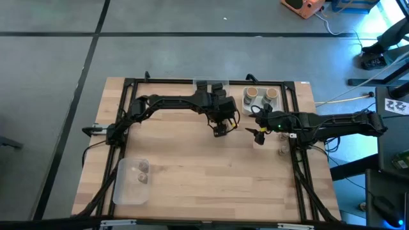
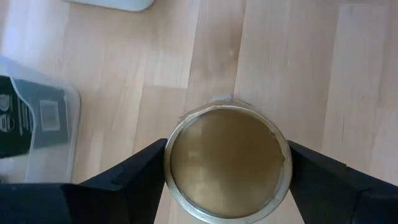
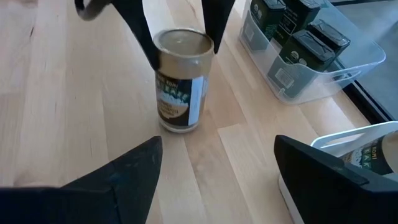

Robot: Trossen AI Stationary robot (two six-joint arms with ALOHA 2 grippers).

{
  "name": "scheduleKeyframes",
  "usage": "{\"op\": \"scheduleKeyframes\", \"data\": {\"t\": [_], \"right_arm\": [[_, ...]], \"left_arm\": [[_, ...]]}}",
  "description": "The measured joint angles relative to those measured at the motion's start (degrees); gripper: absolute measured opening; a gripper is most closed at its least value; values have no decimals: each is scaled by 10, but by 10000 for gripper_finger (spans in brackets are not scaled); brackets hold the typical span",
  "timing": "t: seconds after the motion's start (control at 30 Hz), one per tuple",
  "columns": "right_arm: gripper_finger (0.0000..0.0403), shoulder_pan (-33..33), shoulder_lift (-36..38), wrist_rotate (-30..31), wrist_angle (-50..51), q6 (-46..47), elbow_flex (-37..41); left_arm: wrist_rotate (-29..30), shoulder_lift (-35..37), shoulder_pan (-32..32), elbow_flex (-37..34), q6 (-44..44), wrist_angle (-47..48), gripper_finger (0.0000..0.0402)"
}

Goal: Sort spices by type
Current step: Put the brown seasoning bottle into the white bin

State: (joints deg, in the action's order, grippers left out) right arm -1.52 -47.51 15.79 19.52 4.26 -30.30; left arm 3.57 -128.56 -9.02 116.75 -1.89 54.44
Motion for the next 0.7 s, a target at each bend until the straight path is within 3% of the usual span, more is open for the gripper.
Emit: {"op": "scheduleKeyframes", "data": {"t": [0.47,0.7], "right_arm": [[308,0,0,0,0,-2,0],[308,0,-3,-20,-46,-15,0]], "left_arm": [[-36,1,-9,6,2,7,323],[-34,12,-8,54,0,80,320]]}}
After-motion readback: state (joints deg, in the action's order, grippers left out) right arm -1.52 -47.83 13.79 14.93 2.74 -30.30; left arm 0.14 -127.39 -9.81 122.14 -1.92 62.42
